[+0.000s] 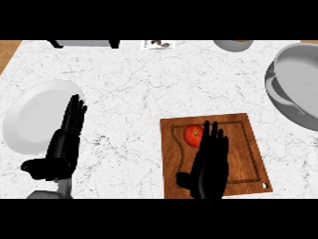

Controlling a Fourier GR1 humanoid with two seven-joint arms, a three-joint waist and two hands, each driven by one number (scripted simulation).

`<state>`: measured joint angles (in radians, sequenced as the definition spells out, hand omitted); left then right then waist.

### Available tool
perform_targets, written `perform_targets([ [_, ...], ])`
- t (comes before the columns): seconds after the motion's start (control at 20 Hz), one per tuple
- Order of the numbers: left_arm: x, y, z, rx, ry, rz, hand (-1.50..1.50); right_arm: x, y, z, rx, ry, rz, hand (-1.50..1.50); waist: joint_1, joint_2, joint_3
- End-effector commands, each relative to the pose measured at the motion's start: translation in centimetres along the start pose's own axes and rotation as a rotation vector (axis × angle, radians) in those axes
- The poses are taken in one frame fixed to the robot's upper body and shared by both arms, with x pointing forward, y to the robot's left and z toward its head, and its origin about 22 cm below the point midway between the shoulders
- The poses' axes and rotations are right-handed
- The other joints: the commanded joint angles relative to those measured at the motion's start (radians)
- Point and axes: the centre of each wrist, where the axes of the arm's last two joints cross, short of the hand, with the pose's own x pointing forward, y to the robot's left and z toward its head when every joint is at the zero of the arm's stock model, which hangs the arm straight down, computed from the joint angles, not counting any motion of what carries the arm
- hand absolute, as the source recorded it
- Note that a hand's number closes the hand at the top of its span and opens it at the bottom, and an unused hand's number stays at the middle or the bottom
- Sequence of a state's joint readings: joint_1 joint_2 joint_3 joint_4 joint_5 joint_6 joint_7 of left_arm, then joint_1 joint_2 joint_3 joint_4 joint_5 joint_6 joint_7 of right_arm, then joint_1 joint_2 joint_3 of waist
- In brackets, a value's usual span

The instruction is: Pick the tomato from the cutting board and place it in the pot

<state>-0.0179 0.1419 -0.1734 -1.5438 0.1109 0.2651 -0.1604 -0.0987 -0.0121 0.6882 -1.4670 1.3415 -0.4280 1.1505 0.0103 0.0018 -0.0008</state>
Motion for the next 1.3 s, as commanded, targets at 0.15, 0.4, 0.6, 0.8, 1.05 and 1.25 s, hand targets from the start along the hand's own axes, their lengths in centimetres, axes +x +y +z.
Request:
perform_targets([
  [0.15,1.1,-0.8,-0.5,0.010,-0.003,-0.007,0.00,1.1,1.0,-0.8,0.003,0.157,-0.029,-1.50,-0.004,-0.001,0.001],
  [0.4,-0.6,0.8,0.9,0.004,0.001,-0.015,0.00,1.9,1.5,-2.5,0.000,0.145,-0.049,-1.50,0.000,-0.001,0.001],
  [0.6,-0.4,-1.2,1.2,0.011,-0.004,-0.003,0.00,0.1,2.5,-3.2,-0.116,0.062,0.024,1.50,-0.008,-0.002,0.001],
  [0.8,-0.3,1.6,-1.0,0.020,0.004,-0.006,0.00,-0.4,3.3,-3.5,-0.173,0.040,0.040,1.50,-0.010,-0.001,0.001],
  [1.05,2.0,1.1,0.4,0.010,-0.001,0.001,0.00,0.8,2.0,-3.3,-0.202,0.043,0.056,1.50,-0.005,-0.003,0.001],
  [1.25,1.5,0.6,0.2,-0.019,-0.012,0.005,0.00,0.8,1.8,-6.2,0.094,-0.222,0.141,1.50,0.019,0.004,0.002],
])
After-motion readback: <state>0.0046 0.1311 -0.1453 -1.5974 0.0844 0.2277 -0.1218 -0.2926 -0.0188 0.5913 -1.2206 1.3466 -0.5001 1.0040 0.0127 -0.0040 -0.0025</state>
